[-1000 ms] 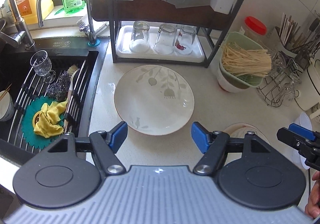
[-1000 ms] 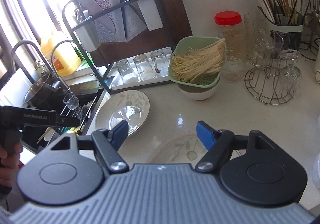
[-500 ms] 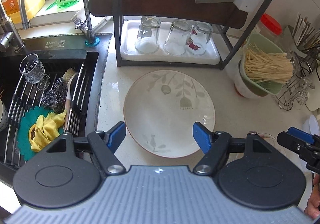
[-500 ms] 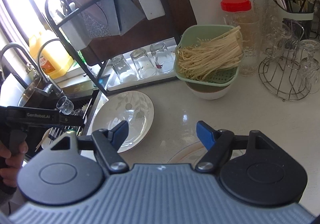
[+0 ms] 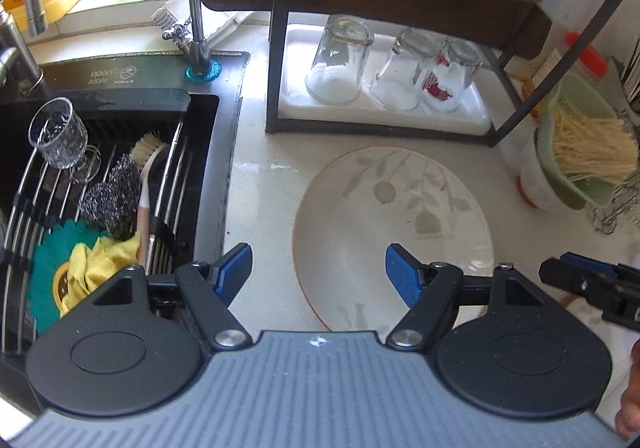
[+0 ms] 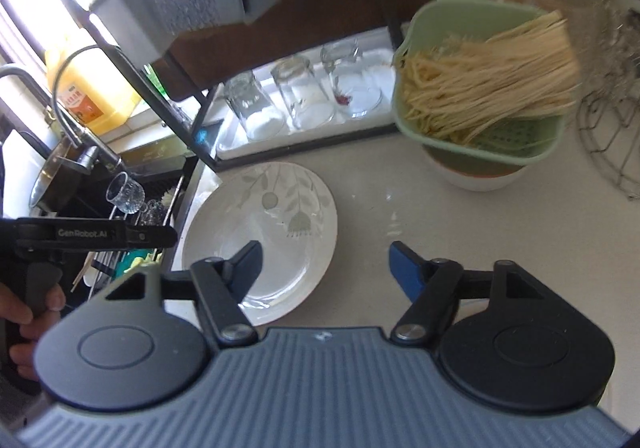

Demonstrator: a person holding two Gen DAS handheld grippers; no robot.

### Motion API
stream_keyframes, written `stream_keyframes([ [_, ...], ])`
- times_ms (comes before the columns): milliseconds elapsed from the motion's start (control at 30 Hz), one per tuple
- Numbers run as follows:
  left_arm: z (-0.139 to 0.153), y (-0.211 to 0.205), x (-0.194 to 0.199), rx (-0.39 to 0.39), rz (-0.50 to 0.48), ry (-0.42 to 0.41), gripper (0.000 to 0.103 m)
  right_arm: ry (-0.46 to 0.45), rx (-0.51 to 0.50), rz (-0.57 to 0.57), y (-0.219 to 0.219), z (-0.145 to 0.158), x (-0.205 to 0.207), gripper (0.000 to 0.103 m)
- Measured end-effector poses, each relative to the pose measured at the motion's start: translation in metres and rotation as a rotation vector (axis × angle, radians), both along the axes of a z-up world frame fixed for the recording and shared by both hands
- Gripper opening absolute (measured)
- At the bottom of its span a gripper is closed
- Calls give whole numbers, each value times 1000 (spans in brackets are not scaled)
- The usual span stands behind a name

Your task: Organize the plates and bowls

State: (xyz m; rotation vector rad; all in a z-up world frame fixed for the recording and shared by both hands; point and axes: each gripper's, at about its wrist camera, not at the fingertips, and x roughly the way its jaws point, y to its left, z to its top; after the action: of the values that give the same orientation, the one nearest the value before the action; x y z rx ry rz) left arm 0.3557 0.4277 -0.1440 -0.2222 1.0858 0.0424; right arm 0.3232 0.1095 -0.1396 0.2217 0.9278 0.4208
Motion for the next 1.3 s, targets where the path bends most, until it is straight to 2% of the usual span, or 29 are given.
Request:
stream_keyframes([
  [67, -10, 4, 7, -1, -25, 4, 76, 51, -7, -24, 5, -11, 10, 45],
  [100, -16, 5, 12, -5, -36, 9, 75, 74, 2, -29, 6, -16, 14, 43],
  [233, -36, 15, 23, -49, -54, 38, 56, 127, 16, -32, 14, -30, 22, 39],
  [333, -49, 27, 27, -131, -23, 55, 46, 145, -2, -60, 19, -38, 23, 37],
  [433, -58, 32, 33, -147, -25, 67, 37, 179, -25, -78, 25, -45, 26, 29],
  [467, -61, 33, 35, -154, -33, 72, 34, 188, -43, -65, 30, -46, 27, 22],
  [533, -64, 34, 40, -166, -62, 83, 26, 187, -67, -56, 36, -47, 29, 20],
  [633, -65, 34, 44, -188, -102, 68, 24, 214, -51, -77, 40, -52, 33, 19],
  [733, -70, 43, 50, -255, -75, 80, 22, 217, -45, -95, 45, -57, 36, 17],
  [967, -71, 52, 58, -298, -108, 90, 21, 214, 30, -144, 41, -58, 31, 17],
  [1133, -58, 57, 58, -326, -134, 85, 21, 178, 94, -155, 38, -43, 14, 17],
  [1300, -37, 46, 52, -322, -182, 52, 21, 171, 109, -178, 29, -34, -3, 17],
])
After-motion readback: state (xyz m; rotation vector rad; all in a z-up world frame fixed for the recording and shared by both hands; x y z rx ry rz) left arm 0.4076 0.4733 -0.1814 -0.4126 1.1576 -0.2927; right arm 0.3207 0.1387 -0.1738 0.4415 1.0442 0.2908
